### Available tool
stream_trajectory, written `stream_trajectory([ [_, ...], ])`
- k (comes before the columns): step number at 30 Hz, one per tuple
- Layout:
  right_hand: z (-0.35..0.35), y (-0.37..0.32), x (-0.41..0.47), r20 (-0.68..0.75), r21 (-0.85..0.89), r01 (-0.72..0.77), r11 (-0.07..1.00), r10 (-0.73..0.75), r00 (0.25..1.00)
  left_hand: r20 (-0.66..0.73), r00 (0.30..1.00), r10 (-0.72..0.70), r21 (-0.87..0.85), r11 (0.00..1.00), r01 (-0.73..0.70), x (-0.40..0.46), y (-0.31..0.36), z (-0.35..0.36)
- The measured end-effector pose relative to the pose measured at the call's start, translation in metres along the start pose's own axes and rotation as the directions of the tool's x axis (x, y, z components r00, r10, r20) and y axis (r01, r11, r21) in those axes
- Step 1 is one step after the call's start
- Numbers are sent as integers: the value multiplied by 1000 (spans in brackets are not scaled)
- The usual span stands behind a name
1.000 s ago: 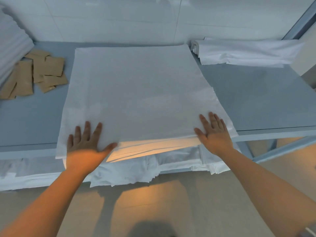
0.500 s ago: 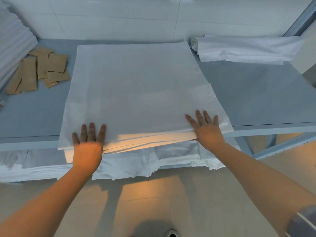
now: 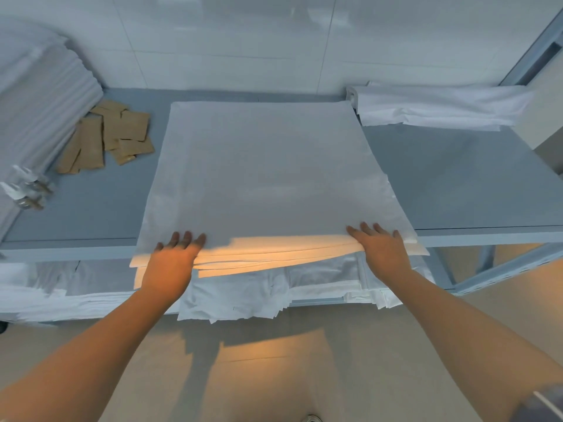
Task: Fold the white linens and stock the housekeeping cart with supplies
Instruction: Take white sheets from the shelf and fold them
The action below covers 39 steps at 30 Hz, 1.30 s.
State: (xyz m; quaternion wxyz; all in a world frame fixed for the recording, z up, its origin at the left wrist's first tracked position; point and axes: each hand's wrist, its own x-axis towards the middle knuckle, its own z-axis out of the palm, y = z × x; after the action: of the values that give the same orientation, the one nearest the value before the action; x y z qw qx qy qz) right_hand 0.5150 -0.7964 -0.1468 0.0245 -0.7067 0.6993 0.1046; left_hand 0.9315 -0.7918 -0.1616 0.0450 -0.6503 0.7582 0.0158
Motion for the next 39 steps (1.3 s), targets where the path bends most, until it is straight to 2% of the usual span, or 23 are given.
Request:
stream_trajectory([
  [3,-4,-3,-18,-28,38,-30,999,31,999,-24,999,-27,-8,1000,27,-16,-1,-14],
  [5,-8,-5,-30,-75,76,-34,997,39,996,3,999,-36,-8,999,36,-30,-3,-26],
  [7,-11,-8,-43,-138,92,-21,996,34,990,-35,999,-10,-13,1000,9,-44,-7,-34],
  [10,-16,-9,-63,-292,108,19,994,13,956,-204,979,21,-46,998,-31,-64,-15,-47],
  [14,-32,-10,-91,-533,122,68,990,7,846,-387,922,2,-79,996,-35,-83,-22,-65],
  [17,-49,-8,-107,-624,136,66,989,33,781,-536,844,0,-87,995,-55,-95,-19,-82],
  [19,-58,-2,-115,-656,155,78,985,43,754,-562,827,-3,-84,995,-54,-102,-15,-94],
  [23,-59,7,-137,-635,186,97,978,44,771,-521,853,-3,-43,999,-23,-116,-5,-110],
  [26,-47,9,-155,-579,217,101,971,44,814,-488,873,2,-4,1000,-5,-126,1,-116],
  [31,-45,14,-165,-572,275,93,957,85,816,-553,832,44,17,999,-41,-135,9,-137],
  [37,-34,23,-174,-445,359,35,933,138,885,-588,800,118,80,993,-87,-131,30,-173],
  [39,-30,22,-178,-422,361,13,933,151,894,-578,808,112,86,993,-77,-127,34,-180],
])
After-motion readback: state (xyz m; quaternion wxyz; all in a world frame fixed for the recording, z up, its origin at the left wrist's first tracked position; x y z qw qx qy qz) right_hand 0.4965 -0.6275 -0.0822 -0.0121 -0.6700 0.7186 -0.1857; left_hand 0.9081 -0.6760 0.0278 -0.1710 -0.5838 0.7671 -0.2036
